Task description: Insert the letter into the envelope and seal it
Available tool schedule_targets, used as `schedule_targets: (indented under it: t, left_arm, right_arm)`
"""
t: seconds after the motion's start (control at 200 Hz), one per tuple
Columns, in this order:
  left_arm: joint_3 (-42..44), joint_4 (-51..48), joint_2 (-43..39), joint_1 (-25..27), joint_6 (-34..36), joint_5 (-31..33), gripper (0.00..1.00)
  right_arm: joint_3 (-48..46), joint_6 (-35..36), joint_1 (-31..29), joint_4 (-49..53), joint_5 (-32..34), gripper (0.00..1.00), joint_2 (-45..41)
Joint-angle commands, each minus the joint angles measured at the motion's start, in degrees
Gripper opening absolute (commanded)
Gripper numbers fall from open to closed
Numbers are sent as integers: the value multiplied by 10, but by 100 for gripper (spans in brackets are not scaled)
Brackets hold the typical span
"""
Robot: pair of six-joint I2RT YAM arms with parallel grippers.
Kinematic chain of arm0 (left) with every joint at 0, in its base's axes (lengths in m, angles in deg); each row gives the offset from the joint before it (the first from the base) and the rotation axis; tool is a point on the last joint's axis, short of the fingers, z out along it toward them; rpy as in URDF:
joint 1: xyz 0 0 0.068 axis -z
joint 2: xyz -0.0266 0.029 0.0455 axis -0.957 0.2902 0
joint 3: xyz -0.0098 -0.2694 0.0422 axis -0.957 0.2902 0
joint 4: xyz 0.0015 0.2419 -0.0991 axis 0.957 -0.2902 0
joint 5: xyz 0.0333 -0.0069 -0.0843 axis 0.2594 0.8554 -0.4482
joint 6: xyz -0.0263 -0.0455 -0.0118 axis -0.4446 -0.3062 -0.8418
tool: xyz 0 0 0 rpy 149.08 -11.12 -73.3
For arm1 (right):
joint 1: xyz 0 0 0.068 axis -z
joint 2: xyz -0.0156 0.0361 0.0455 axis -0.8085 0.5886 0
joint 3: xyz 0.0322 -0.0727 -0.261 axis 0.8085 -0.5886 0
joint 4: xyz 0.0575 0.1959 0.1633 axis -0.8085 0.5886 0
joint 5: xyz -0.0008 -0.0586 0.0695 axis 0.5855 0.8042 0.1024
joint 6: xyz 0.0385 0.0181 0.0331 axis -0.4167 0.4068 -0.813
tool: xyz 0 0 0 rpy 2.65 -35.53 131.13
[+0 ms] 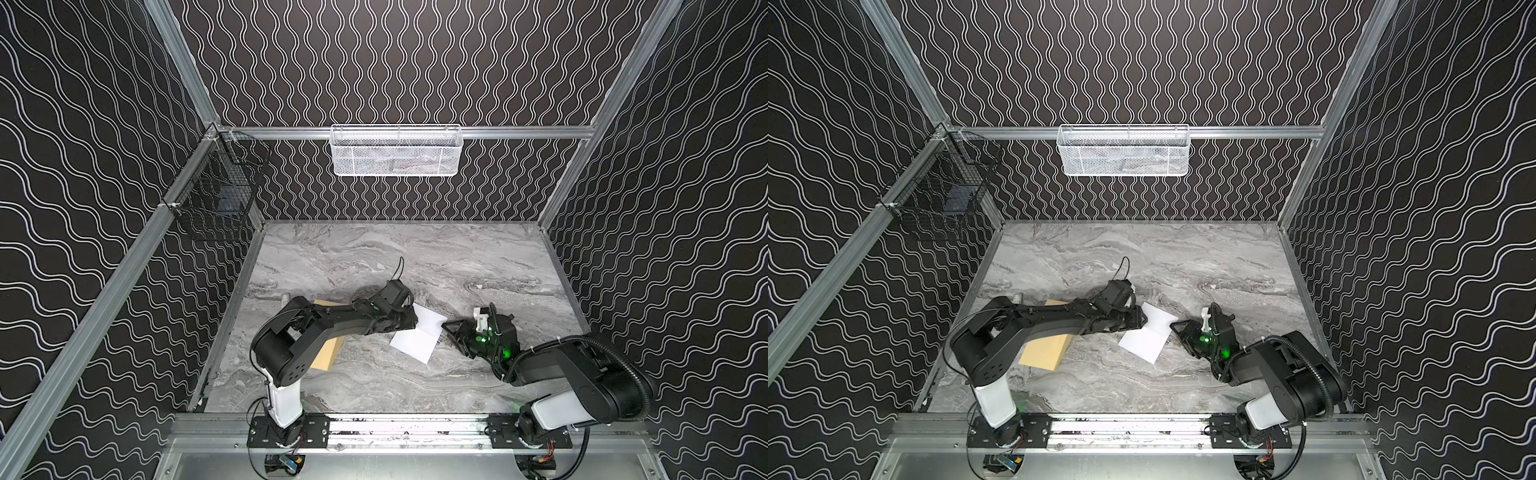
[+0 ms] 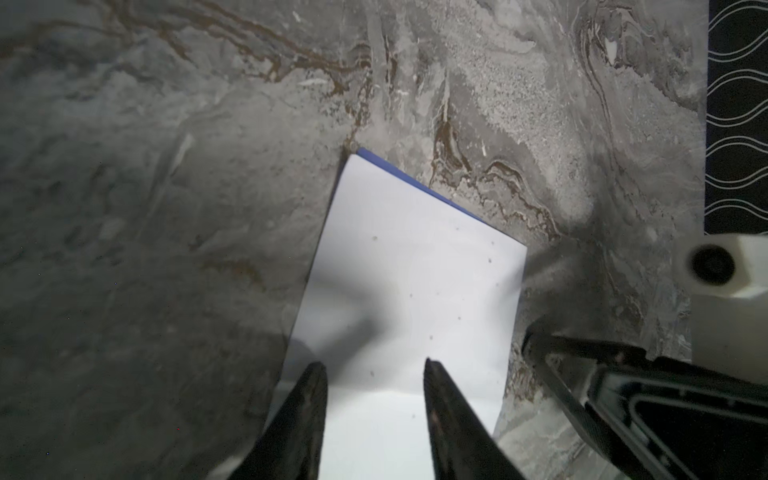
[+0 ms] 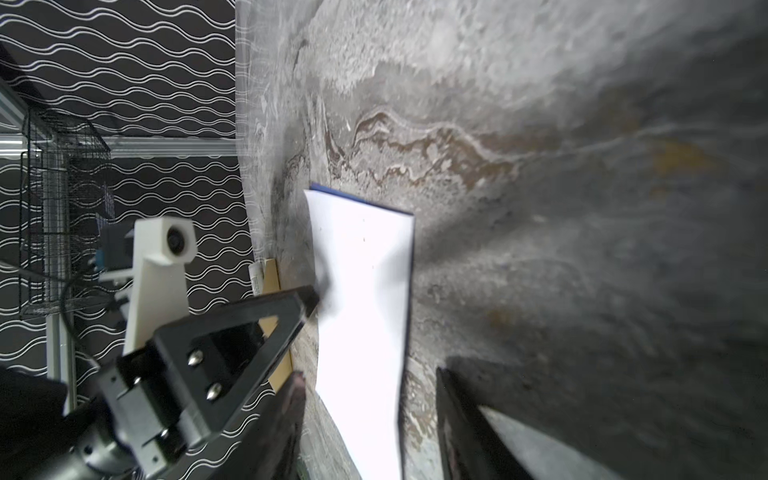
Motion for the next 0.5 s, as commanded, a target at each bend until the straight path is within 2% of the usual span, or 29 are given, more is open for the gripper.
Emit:
schedule_targets:
  t: [0.0,0.185,0.34,0.495]
  left_arm:
    - [-12,-12,21,-1,31,5,32]
    - [-31,-32,62,0,70,-5,19]
    - [-41,-51,79,6,102,-3,9]
    - [-50,-75,89,6,132,-2,5]
  right_arm:
    - [2,2,-1,74,3,54,12]
    - [1,-3,2,50,0,56,46]
    - [-14,-22,15,-33,-8,56,91]
    - [-20,-11,54,-62,-21,55,114]
